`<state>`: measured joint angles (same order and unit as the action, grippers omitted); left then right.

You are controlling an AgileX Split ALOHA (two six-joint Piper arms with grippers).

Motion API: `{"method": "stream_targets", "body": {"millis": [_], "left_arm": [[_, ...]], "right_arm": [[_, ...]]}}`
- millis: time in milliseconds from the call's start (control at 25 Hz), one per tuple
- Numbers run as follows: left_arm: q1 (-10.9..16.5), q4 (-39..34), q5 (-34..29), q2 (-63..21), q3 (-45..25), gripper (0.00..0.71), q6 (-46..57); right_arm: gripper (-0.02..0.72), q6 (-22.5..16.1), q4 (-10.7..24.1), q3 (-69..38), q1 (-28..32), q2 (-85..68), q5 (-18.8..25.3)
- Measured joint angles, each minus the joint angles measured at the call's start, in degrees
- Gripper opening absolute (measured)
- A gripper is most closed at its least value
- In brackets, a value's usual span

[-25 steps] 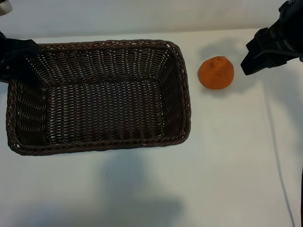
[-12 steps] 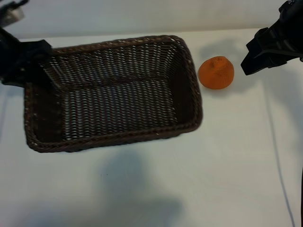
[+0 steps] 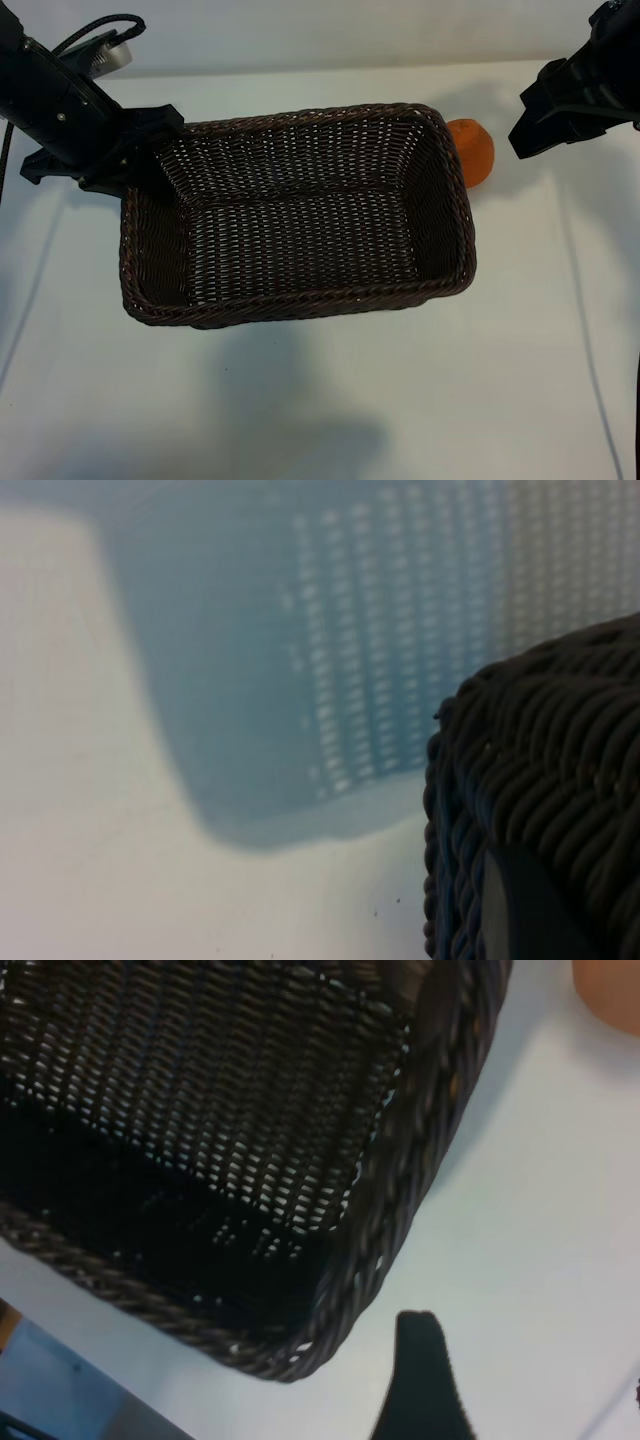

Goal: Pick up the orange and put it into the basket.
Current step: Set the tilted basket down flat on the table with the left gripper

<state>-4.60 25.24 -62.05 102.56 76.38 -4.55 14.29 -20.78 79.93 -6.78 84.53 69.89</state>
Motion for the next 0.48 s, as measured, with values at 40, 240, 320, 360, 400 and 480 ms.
{"method": "stream_targets", "body": {"millis": [40, 240, 320, 360, 400, 480], "left_arm": [[0.0, 0.0, 0.2, 0.0, 0.0, 0.181, 0.1], [0.0, -0.1, 1.5, 0.0, 0.0, 0.181, -0.2], [0.0, -0.1, 2.3, 0.0, 0.0, 0.181, -1.0], [0.0, -0.1, 2.7, 0.1, 0.0, 0.181, -1.3], [0.0, -0.1, 3.0, 0.4, 0.0, 0.181, -1.6], [0.0, 0.1, 3.2, 1.5, 0.0, 0.181, -2.3]], "right_arm": [[0.489, 0.0, 0.0, 0.0, 0.0, 0.0, 0.0], [0.489, 0.0, 0.0, 0.0, 0.0, 0.0, 0.0], [0.489, 0.0, 0.0, 0.0, 0.0, 0.0, 0.0], [0.489, 0.0, 0.0, 0.0, 0.0, 0.0, 0.0], [0.489, 0.0, 0.0, 0.0, 0.0, 0.0, 0.0], [0.489, 0.0, 0.0, 0.0, 0.0, 0.0, 0.0]]}}
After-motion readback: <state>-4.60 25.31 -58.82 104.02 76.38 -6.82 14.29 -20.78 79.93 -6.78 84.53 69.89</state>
